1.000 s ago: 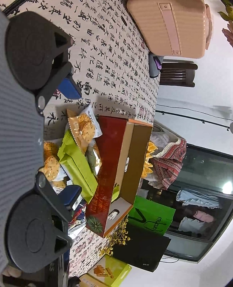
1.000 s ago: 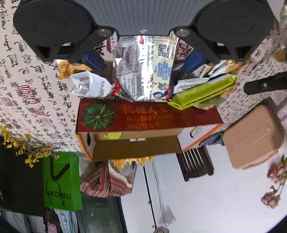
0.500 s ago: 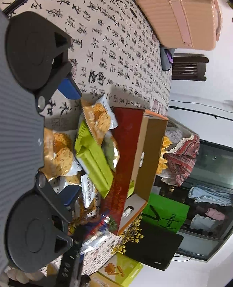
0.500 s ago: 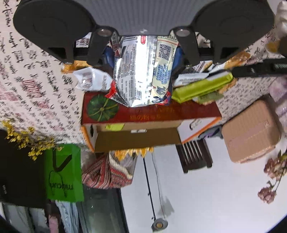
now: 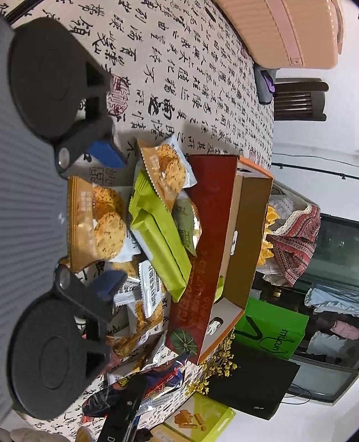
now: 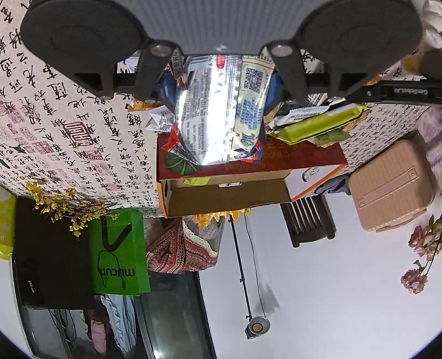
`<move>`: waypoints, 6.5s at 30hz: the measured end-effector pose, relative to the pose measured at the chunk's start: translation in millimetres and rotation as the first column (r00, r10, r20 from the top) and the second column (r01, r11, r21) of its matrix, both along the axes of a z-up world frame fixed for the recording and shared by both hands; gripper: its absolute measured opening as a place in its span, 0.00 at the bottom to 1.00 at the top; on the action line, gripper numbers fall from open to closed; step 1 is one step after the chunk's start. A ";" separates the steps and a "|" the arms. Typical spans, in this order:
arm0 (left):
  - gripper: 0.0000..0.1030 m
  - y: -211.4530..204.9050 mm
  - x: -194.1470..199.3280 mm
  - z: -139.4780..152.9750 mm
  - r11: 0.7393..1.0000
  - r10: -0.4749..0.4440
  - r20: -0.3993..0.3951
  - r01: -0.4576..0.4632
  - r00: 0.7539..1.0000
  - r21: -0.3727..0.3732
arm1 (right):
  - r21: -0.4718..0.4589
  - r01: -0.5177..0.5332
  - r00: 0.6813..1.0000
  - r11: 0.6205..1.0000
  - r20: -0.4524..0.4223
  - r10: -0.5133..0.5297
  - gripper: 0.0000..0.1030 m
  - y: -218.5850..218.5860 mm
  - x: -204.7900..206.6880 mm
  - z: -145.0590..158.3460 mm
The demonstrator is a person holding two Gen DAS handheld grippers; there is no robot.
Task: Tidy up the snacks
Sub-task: 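Grasp the silver snack pack with the right gripper while the left grasps a cracker packet, then lower both held packs into the box and open both grippers, then move both grippers back from the box toward the snack pile, then grasp the pink snack pack with the right gripper while the left grasps a cracker packet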
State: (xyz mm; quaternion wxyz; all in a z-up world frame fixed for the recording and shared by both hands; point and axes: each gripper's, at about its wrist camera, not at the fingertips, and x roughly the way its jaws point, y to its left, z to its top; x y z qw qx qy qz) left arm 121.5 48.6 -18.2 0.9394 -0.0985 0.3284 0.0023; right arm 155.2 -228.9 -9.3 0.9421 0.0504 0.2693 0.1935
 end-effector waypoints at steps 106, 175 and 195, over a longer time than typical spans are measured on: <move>1.00 20.0 152.0 58.9 0.994 0.105 0.251 -0.110 0.962 0.005 | 0.022 0.047 0.999 0.999 0.001 -0.047 1.00 62.4 186.5 23.1; 1.00 34.5 -48.7 9.4 0.998 0.063 0.050 -0.062 0.997 -0.017 | -0.203 -0.102 0.991 0.974 -0.112 0.080 0.87 44.1 -17.1 -33.0; 1.00 -12.0 -23.4 -4.4 0.998 0.012 -0.015 -0.011 1.000 0.055 | -0.099 -0.063 0.998 0.993 0.022 0.066 0.46 17.7 -37.3 -11.0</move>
